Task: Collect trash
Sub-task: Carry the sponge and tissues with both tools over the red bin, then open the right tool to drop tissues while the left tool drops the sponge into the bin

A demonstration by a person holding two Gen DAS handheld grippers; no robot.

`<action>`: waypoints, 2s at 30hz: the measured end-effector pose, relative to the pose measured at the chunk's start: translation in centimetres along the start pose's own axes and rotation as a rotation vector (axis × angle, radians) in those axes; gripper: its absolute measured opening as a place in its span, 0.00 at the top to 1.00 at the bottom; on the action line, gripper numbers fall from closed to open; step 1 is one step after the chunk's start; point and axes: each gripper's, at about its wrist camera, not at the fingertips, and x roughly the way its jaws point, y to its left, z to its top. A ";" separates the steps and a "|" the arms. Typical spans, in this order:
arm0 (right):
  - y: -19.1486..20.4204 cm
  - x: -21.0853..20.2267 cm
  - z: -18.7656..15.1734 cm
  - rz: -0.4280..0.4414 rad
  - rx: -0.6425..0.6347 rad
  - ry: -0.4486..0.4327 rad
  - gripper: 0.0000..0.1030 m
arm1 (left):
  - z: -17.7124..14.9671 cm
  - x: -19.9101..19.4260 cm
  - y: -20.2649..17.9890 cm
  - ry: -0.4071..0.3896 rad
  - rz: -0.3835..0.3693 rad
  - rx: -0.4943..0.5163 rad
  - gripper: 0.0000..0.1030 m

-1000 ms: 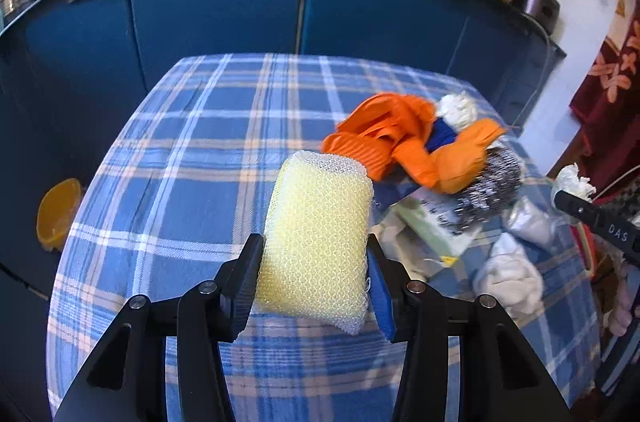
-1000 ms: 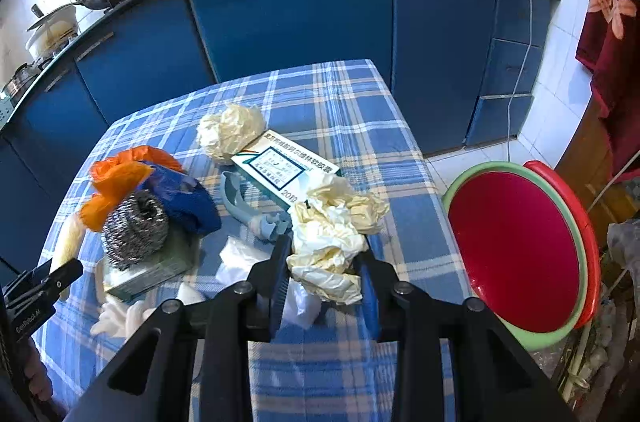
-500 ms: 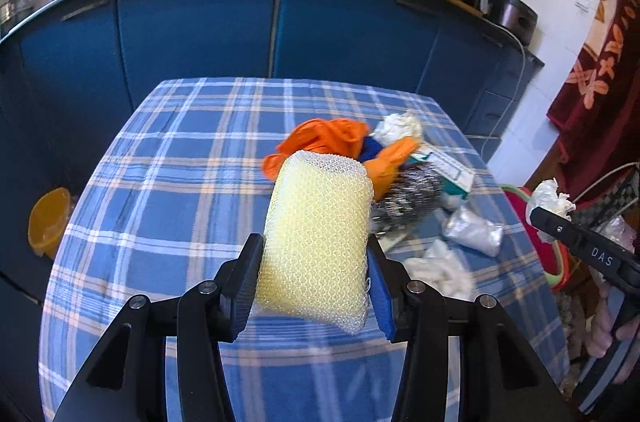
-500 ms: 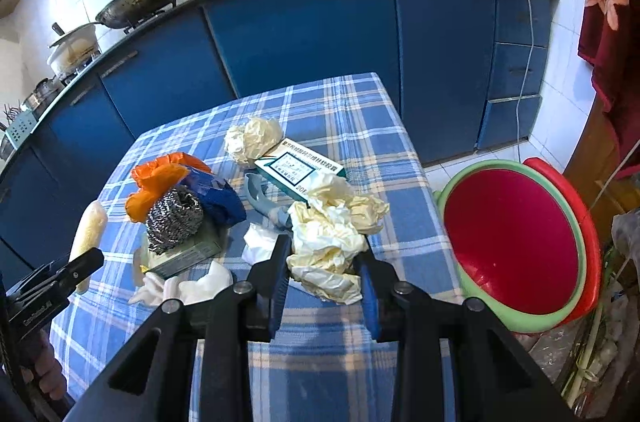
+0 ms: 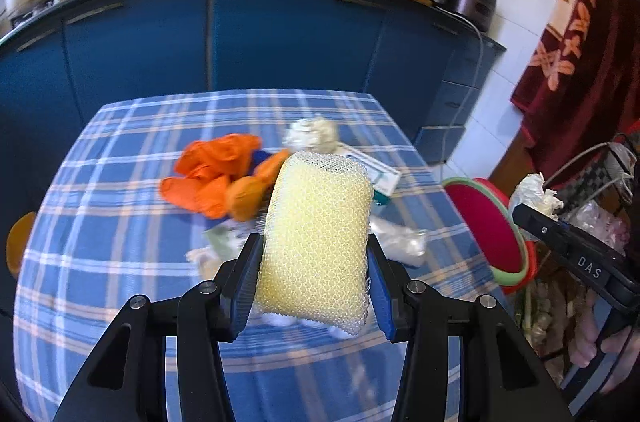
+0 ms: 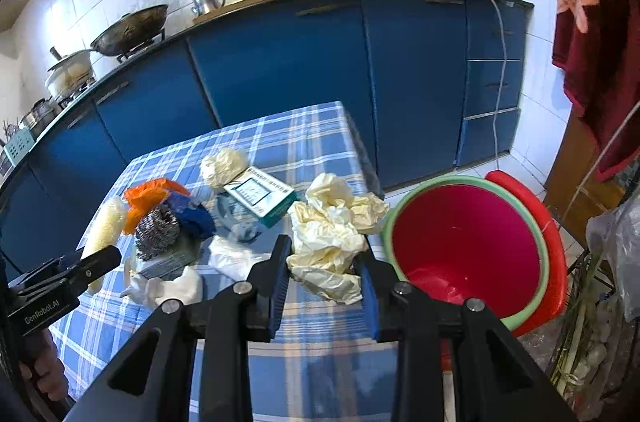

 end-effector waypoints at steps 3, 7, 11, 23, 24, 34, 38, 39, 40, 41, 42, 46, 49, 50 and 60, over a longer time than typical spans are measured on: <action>-1.3 -0.2 0.1 -0.015 0.017 -0.010 0.67 | 0.4 0.6 -1.3 0.006 -0.016 0.018 0.51; -2.9 -0.2 0.3 -0.035 0.039 -0.017 0.67 | 1.0 1.5 -3.2 0.014 -0.037 0.046 0.51; -4.7 0.1 0.3 -0.056 0.069 -0.018 0.67 | 1.6 2.5 -4.9 0.027 -0.058 0.068 0.51; -9.6 1.1 -0.1 -0.110 0.151 -0.009 0.67 | 3.0 6.1 -10.3 0.067 -0.114 0.154 0.51; -10.0 1.3 -0.2 -0.114 0.157 -0.007 0.67 | 3.2 6.4 -10.8 0.070 -0.118 0.162 0.51; -13.7 4.0 -1.3 -0.172 0.227 0.048 0.67 | 3.6 10.0 -14.9 0.117 -0.148 0.227 0.51; -15.0 4.9 -1.9 -0.181 0.254 0.077 0.66 | 3.4 11.2 -16.3 0.136 -0.160 0.251 0.51; -15.2 5.0 -2.1 -0.182 0.258 0.083 0.66 | 3.3 11.6 -16.6 0.143 -0.163 0.255 0.51; -15.4 5.2 -2.3 -0.183 0.260 0.088 0.66 | 3.1 11.9 -17.0 0.151 -0.166 0.261 0.51; -15.7 5.4 -2.4 -0.186 0.263 0.094 0.66 | 3.0 12.3 -17.3 0.158 -0.168 0.266 0.51; -15.8 5.5 -2.5 -0.187 0.266 0.098 0.66 | 2.9 12.6 -17.6 0.165 -0.168 0.271 0.51; -16.7 6.1 -2.8 -0.193 0.284 0.116 0.65 | 2.5 13.8 -18.8 0.188 -0.168 0.297 0.51; -17.3 6.4 -3.0 -0.195 0.293 0.125 0.63 | 2.2 14.6 -19.6 0.203 -0.170 0.310 0.51; -17.5 6.5 -3.0 -0.199 0.293 0.128 0.62 | 2.2 15.0 -19.8 0.208 -0.170 0.313 0.51; -18.0 7.0 -3.1 -0.206 0.298 0.135 0.54 | 1.8 16.9 -20.9 0.228 -0.161 0.333 0.45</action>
